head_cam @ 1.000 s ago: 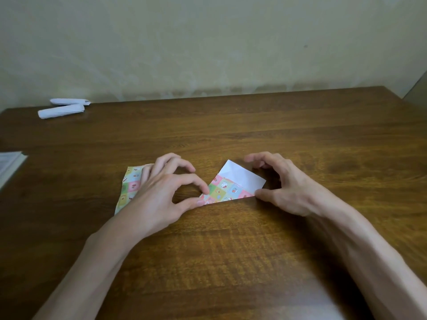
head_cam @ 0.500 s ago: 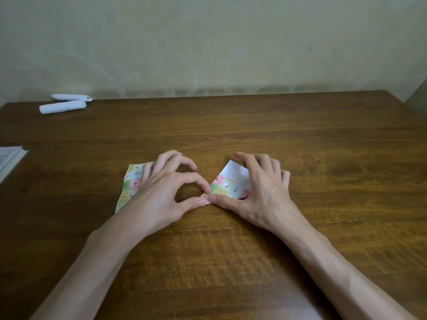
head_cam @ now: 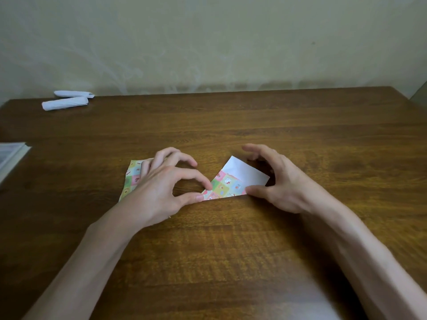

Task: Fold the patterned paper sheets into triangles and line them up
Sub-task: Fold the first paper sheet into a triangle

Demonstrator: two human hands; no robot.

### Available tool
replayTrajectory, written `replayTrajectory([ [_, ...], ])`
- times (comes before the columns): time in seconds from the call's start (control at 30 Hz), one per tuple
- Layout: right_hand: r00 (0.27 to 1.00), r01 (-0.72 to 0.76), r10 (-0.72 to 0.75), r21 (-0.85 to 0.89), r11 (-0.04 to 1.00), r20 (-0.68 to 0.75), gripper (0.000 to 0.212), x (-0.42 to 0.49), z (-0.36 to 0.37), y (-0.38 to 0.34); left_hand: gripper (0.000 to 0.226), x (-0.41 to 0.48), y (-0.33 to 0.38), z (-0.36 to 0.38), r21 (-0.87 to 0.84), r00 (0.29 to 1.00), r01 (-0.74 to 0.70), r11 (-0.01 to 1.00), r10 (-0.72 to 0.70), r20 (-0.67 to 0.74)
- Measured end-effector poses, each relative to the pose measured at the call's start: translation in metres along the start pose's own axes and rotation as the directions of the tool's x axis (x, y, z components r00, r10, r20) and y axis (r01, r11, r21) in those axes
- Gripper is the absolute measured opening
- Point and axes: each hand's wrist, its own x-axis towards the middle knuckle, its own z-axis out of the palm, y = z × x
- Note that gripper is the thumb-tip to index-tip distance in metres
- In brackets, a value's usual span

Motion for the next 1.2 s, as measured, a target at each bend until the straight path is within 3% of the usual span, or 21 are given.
replayTrajectory([
  [0.1, 0.999, 0.041, -0.042, 0.046, 0.998, 0.034, 0.079, -0.002, -0.011, 0.009, 0.019, 0.000, -0.002, 0.001, 0.022, 0.999, -0.028, 0.999, 0.029, -0.016],
  [0.23, 0.993, 0.108, -0.105, 0.059, 0.992, -0.050, 0.057, -0.001, -0.006, 0.014, 0.020, 0.000, -0.007, 0.004, 0.068, 0.994, -0.091, 0.994, 0.095, -0.061],
  [0.33, 0.990, 0.087, -0.096, -0.089, 0.992, -0.105, 0.040, -0.003, -0.002, 0.014, 0.021, 0.000, -0.011, 0.004, 0.092, 0.989, -0.116, 0.989, 0.123, -0.080],
  [0.43, 0.989, 0.084, -0.101, -0.155, 0.984, -0.108, 0.040, -0.006, 0.002, 0.011, 0.021, 0.002, -0.015, 0.004, 0.140, 0.978, -0.152, 0.978, 0.169, -0.122],
  [0.6, 0.988, 0.088, -0.100, -0.097, 0.991, -0.120, 0.040, -0.005, 0.004, 0.008, 0.029, 0.003, -0.016, 0.015, 0.239, 0.936, -0.159, 0.958, 0.224, -0.272],
  [0.7, 0.986, 0.082, -0.082, -0.008, 0.997, -0.144, 0.035, -0.006, 0.008, 0.007, 0.027, 0.003, -0.004, 0.023, 0.207, 0.903, -0.217, 0.954, 0.276, -0.328],
  [0.87, 0.975, 0.094, -0.076, 0.077, 0.993, -0.208, 0.028, -0.006, 0.006, 0.005, 0.036, -0.002, 0.010, 0.033, 0.204, 0.910, -0.326, 0.923, 0.365, -0.199],
  [1.03, 0.978, 0.069, -0.070, -0.011, 0.998, -0.196, 0.052, -0.006, -0.008, 0.010, 0.041, 0.002, 0.009, 0.032, 0.201, 0.925, -0.281, 0.938, 0.321, -0.205],
  [1.2, 0.979, 0.155, -0.160, -0.049, 0.987, -0.128, 0.037, -0.008, -0.007, 0.011, 0.042, 0.001, 0.008, 0.032, 0.181, 0.942, -0.218, 0.959, 0.255, -0.220],
])
